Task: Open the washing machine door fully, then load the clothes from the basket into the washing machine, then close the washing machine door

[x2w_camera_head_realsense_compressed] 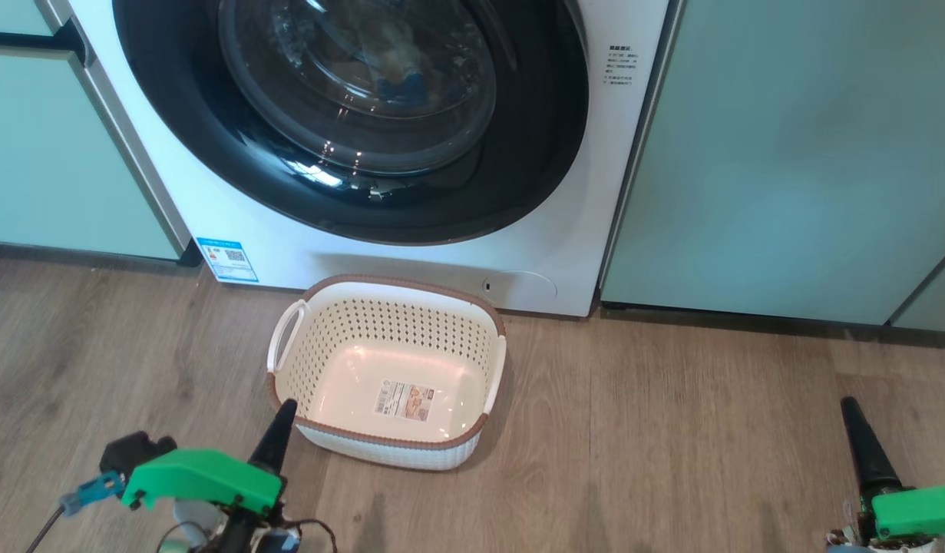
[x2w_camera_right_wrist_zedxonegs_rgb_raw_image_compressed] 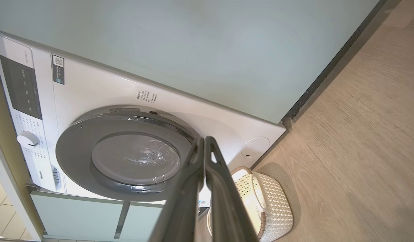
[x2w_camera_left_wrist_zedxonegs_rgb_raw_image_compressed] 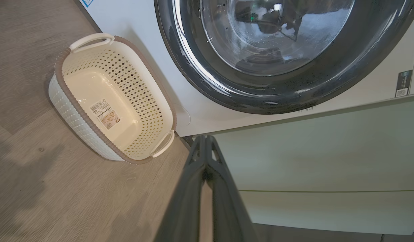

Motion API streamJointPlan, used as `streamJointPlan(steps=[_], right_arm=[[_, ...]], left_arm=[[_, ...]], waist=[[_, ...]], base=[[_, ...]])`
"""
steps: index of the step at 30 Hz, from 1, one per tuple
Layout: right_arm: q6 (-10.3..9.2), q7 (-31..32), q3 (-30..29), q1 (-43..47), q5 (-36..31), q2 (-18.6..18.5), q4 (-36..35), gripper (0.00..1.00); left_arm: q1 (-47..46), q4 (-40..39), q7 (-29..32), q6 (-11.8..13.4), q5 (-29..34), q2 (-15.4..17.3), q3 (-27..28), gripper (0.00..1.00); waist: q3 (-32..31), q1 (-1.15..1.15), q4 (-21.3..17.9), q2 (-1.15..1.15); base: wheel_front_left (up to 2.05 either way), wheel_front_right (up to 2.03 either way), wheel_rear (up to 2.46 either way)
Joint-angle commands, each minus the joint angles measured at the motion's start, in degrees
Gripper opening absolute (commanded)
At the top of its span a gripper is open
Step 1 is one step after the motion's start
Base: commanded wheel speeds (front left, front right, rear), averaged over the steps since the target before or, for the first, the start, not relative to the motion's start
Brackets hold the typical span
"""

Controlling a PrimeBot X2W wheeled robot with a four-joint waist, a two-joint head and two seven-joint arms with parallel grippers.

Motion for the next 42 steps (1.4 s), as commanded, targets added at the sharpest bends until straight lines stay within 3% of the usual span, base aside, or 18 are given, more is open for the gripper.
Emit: streamJointPlan(steps=[1,36,42], right_arm=[[-0.12,0.6,0.2,-3.3,1.6,-1.3,-1.4,0.0],[-0.17,3.0,-1.9,-7.6,23.2,-1.4,2.9,0.0],[-0.17,3.1,-2.1,-7.7,23.5,-1.2,3.0,0.0]], left_arm=[[-3.4,-1.3,0.2,-0.8,-1.3,0.3,2.4,0.0],[-5.7,2.2,5.4,-6.9,-20.9,-4.1,9.4,0.0],[-5.7,2.3,5.5,-7.0,-21.1,-4.3,9.6,0.0]], waist=[[0.0,0.0,0.0,0.0],[-0.9,0.0,0.8,0.0],[-0.9,0.0,0.9,0.0]], base=[[0.0,0.0,0.0],[0.0,0.0,0.0],[0.0,0.0,0.0]])
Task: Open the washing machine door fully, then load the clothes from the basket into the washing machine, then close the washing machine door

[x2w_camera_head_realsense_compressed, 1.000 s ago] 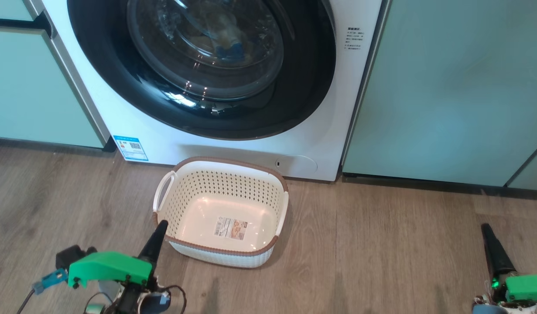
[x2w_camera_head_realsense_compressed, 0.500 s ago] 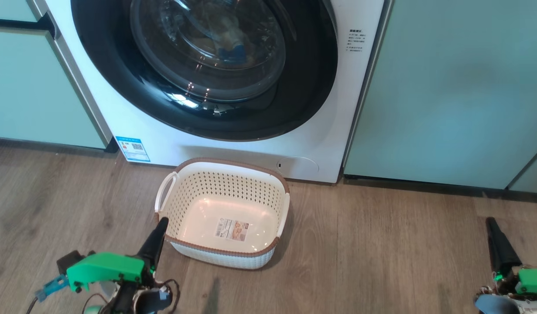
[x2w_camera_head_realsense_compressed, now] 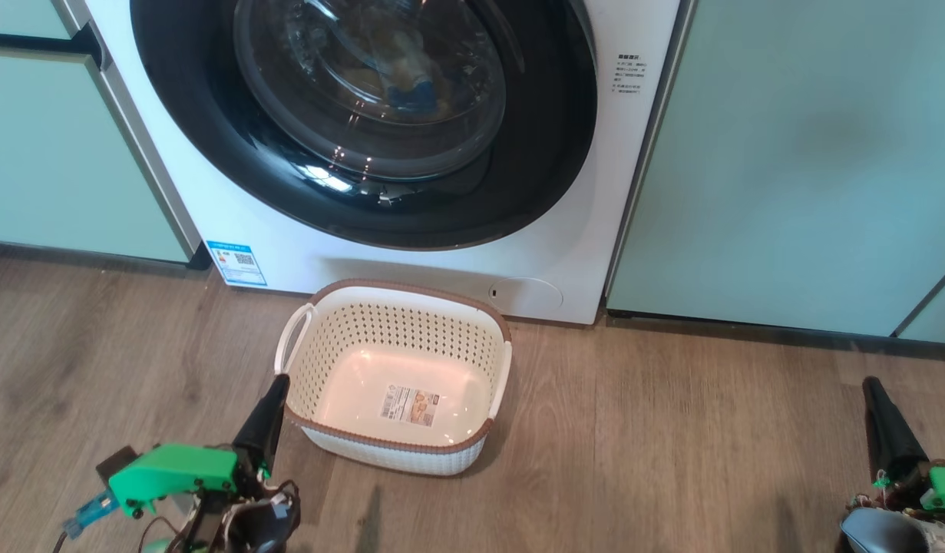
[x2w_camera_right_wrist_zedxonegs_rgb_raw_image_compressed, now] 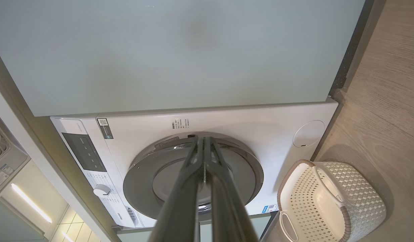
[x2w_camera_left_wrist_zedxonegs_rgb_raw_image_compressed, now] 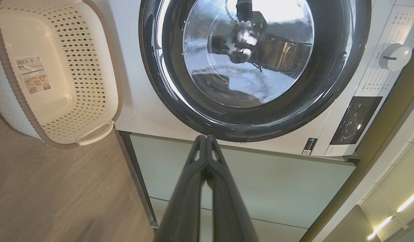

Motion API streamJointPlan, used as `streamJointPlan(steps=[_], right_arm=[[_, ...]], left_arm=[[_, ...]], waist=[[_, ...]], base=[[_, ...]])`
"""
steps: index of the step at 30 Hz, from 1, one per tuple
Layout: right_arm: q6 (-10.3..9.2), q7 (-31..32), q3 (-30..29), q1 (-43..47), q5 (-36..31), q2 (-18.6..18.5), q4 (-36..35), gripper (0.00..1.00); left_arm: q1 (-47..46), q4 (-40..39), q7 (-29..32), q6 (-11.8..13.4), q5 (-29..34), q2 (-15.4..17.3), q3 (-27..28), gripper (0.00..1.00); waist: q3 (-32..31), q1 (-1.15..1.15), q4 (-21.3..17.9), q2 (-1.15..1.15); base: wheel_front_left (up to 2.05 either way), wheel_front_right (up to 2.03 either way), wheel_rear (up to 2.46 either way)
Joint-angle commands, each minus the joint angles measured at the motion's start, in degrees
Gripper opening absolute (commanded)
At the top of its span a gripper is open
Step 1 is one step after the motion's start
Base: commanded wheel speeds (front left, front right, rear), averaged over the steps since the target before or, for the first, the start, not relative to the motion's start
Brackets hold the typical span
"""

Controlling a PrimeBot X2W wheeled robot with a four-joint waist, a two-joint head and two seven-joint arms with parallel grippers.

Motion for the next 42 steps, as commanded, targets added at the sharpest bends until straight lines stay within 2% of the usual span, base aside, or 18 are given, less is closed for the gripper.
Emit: streamJointPlan(steps=[1,42], right_arm=[[-0.17,0.6,0.9,-3.0,0.2,-1.2,-1.9,0.0],[-0.17,1.3,0.0,-3.1,-0.5,-0.6,-1.8,0.0]], left_arm=[[-3.3,-1.6,0.3,-0.5,-0.1,0.4,2.1,0.0],[-3.3,-1.6,0.7,-0.5,0.4,0.0,2.7,0.0]], waist=[[0.0,0.01,0.0,0.0],[0.0,0.01,0.0,0.0]], base=[[0.0,0.0,0.0],[0.0,0.0,0.0]])
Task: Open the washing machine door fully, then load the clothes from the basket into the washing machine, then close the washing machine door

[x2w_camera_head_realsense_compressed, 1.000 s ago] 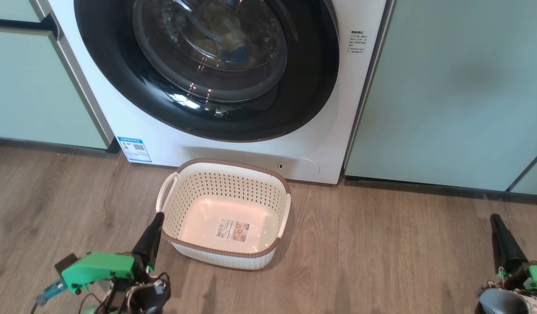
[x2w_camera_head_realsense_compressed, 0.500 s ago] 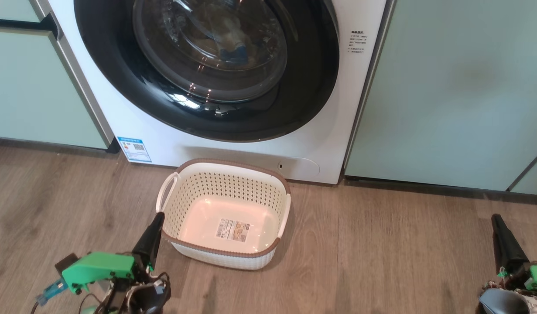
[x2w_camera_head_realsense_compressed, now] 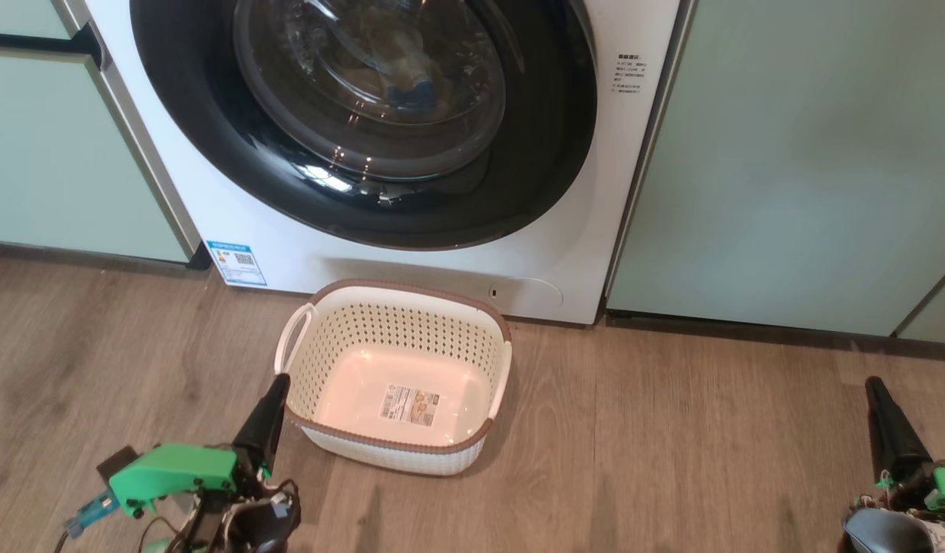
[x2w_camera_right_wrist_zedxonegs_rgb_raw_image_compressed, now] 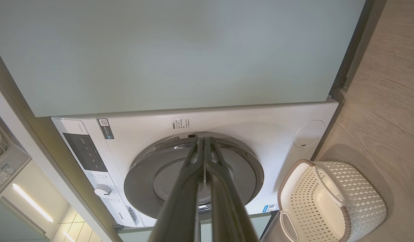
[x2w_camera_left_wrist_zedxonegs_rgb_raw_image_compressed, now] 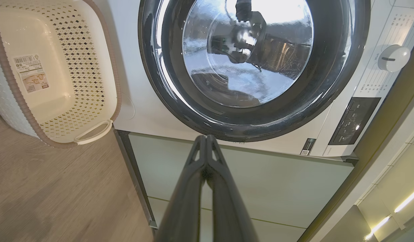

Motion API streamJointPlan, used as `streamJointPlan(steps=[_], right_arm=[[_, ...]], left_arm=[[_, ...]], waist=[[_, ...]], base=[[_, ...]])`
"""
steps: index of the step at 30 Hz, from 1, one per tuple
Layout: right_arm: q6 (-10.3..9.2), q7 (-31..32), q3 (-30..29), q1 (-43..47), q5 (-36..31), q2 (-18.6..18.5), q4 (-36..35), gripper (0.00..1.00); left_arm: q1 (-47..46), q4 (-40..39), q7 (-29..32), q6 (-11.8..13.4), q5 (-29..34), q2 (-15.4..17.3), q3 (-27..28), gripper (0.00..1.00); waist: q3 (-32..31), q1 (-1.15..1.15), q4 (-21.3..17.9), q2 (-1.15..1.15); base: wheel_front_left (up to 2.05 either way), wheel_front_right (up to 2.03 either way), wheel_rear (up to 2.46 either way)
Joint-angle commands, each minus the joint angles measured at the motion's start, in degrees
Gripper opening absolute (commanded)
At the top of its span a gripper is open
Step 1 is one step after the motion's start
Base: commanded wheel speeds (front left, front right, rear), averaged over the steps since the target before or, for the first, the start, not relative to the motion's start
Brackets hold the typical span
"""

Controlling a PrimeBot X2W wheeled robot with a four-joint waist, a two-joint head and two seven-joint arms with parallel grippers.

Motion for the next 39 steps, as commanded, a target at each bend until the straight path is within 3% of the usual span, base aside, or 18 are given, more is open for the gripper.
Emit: streamJointPlan(steps=[1,39], right_arm=[[-0.16,0.4,0.7,-3.1,-0.5,-0.6,-1.8,0.0],[-0.16,0.8,0.2,-3.1,-0.9,-0.2,-1.8,0.0]], left_arm=[[-3.3,-1.6,0.3,-0.5,0.4,0.4,2.2,0.0],[-3.3,-1.6,0.6,-0.5,0.7,0.1,2.5,0.0]], waist=[[0.0,0.0,0.0,0.0],[0.0,0.0,0.0,0.0]], base=[[0.0,0.0,0.0],[0.0,0.0,0.0]])
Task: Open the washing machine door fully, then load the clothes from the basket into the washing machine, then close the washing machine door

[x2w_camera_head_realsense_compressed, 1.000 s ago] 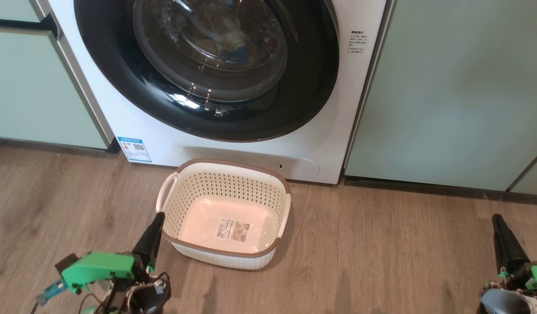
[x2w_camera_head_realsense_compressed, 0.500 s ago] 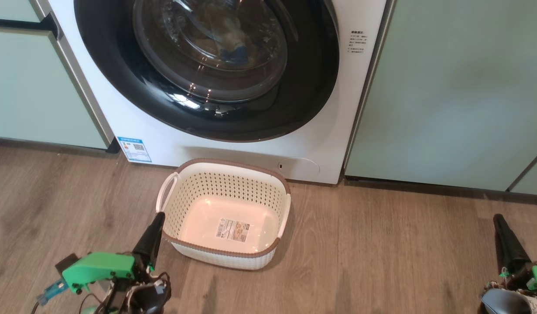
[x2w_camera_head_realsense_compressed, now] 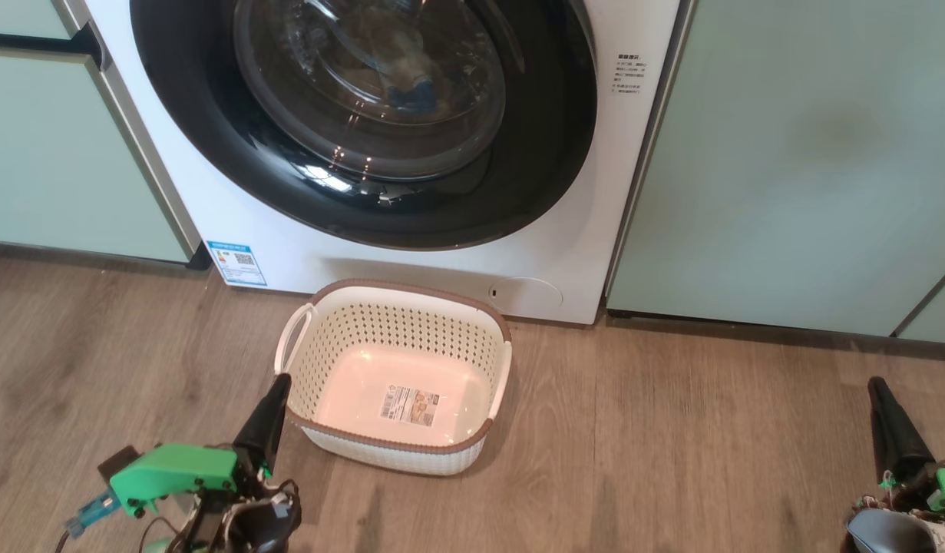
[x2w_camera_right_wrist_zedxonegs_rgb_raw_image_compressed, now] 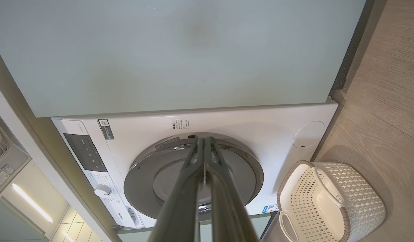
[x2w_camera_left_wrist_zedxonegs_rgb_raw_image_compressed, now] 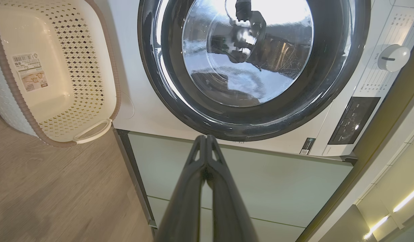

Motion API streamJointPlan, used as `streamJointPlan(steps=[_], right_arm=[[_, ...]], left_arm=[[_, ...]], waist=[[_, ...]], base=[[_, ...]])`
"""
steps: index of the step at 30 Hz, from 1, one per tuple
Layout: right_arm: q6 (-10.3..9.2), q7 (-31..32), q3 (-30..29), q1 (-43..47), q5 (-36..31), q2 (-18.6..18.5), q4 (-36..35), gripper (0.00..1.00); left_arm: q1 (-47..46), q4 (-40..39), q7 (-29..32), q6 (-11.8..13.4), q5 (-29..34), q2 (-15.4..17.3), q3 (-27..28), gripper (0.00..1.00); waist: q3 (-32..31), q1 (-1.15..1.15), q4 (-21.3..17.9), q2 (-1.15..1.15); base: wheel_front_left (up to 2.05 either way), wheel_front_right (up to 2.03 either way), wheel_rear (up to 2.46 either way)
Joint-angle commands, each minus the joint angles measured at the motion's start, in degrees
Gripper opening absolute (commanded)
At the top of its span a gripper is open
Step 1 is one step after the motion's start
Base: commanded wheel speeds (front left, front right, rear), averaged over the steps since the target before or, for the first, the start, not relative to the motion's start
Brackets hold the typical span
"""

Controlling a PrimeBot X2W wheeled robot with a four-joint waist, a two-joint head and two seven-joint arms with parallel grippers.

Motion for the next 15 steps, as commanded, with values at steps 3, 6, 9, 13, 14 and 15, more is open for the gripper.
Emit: streamJointPlan(steps=[3,6,9,13,14,15], right_arm=[[-0.16,0.3,0.9,-3.1,-0.4,-0.4,-1.8,0.0],[-0.16,0.4,0.9,-3.1,-0.5,-0.4,-1.8,0.0],[-0.16,0.4,0.8,-3.1,-0.5,-0.3,-1.8,0.0],[-0.16,0.4,0.8,-3.1,-0.5,-0.3,-1.8,0.0],[-0.16,0.4,0.8,-3.1,-0.5,-0.3,-1.8,0.0],[-0.16,0.4,0.8,-3.1,-0.5,-0.3,-1.8,0.0]], left_arm=[[-3.3,-1.6,0.3,-0.5,0.7,0.3,2.3,0.0],[-3.3,-1.6,0.3,-0.5,0.7,0.3,2.3,0.0],[-3.3,-1.6,0.3,-0.5,0.7,0.3,2.3,0.0],[-3.3,-1.6,0.3,-0.5,0.7,0.3,2.4,0.0],[-3.3,-1.6,0.3,-0.5,0.7,0.3,2.4,0.0],[-3.3,-1.6,0.3,-0.5,0.7,0.3,2.4,0.0]], waist=[[0.0,0.0,0.0,0.0],[0.0,0.0,0.0,0.0],[0.0,0.0,0.0,0.0],[0.0,0.0,0.0,0.0],[0.0,0.0,0.0,0.0],[0.0,0.0,0.0,0.0]], base=[[0.0,0.0,0.0],[0.0,0.0,0.0],[0.0,0.0,0.0],[0.0,0.0,0.0],[0.0,0.0,0.0],[0.0,0.0,0.0]])
